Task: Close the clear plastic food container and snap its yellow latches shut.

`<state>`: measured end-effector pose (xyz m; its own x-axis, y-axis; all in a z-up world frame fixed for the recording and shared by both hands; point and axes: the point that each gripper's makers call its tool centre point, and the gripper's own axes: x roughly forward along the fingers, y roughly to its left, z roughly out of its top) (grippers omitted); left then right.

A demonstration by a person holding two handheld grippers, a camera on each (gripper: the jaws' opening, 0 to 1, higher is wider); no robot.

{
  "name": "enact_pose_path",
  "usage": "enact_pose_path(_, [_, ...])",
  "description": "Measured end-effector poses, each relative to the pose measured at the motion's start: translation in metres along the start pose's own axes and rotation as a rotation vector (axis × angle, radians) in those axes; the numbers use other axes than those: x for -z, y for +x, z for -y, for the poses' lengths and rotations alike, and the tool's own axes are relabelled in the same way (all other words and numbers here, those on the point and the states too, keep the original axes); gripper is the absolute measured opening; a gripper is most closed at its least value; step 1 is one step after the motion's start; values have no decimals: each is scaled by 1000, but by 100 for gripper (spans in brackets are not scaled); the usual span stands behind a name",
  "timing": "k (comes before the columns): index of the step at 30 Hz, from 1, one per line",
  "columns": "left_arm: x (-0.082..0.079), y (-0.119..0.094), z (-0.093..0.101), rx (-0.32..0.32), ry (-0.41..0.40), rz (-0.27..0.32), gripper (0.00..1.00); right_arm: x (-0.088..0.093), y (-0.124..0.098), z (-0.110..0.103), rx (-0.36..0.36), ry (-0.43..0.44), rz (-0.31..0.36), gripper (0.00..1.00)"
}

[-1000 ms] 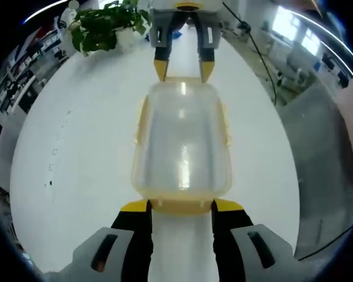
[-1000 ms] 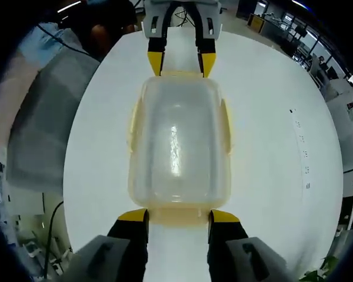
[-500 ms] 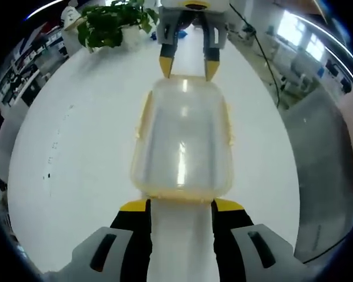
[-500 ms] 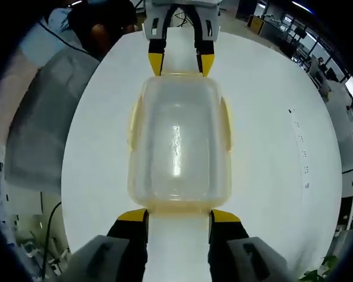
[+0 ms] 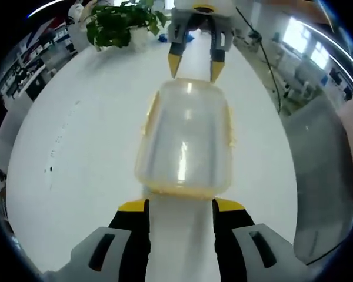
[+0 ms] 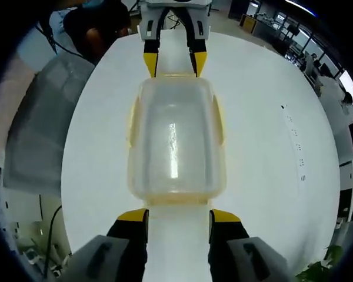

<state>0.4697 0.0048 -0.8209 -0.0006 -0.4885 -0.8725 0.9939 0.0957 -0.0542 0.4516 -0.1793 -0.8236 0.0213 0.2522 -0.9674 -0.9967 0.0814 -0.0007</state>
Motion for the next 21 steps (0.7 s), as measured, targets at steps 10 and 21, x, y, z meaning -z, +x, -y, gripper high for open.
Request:
enact_pose_path(10, [-4, -17, -3, -14, -107, 69, 39, 0, -14, 4, 32, 123, 56, 38])
enact_pose_path(21, [-17, -30, -9, -42, -253, 189, 38, -12, -23, 10, 80, 242, 131, 36])
